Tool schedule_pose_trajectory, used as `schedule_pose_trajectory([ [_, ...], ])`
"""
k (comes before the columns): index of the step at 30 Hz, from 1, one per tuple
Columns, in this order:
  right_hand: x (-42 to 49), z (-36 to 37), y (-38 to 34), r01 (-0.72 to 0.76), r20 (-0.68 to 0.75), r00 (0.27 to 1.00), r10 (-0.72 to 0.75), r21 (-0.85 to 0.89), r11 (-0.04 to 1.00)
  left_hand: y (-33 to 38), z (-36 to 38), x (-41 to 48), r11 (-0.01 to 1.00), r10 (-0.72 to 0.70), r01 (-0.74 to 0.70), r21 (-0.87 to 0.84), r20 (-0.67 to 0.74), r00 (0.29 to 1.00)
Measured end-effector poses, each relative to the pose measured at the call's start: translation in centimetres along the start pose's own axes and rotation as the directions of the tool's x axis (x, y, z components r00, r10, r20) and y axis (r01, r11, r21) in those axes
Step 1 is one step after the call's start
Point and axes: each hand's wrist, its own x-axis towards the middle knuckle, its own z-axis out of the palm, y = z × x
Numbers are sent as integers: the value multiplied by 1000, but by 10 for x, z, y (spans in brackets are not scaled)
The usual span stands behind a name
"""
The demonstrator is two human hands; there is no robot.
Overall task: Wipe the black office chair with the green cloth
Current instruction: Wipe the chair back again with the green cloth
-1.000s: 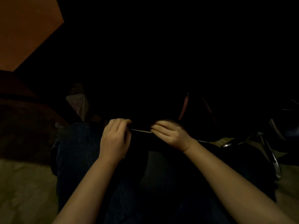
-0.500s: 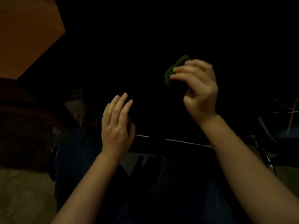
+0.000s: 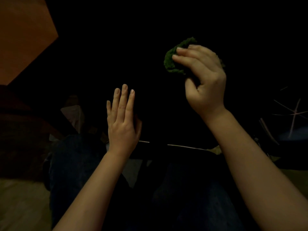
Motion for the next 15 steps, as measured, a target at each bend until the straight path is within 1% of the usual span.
schedule_pose_trajectory([
  [4, -27, 9, -7, -29, 100, 995, 25, 40, 999, 0, 4, -11, 1000, -3, 3, 1, 31, 1000],
  [8, -63, 18, -10, -18, 175, 985, 7, 62, 998, -3, 9, -35, 998, 56, -57, 5, 87, 995],
  [12, -103, 27, -13, 54, 280, 957, -72, 72, 996, -3, 10, -52, 997, 78, -78, -7, 121, 990],
  [15, -133, 33, -9, 120, 360, 924, -129, 46, 992, -2, 10, -61, 999, 38, -36, -15, 127, 991],
])
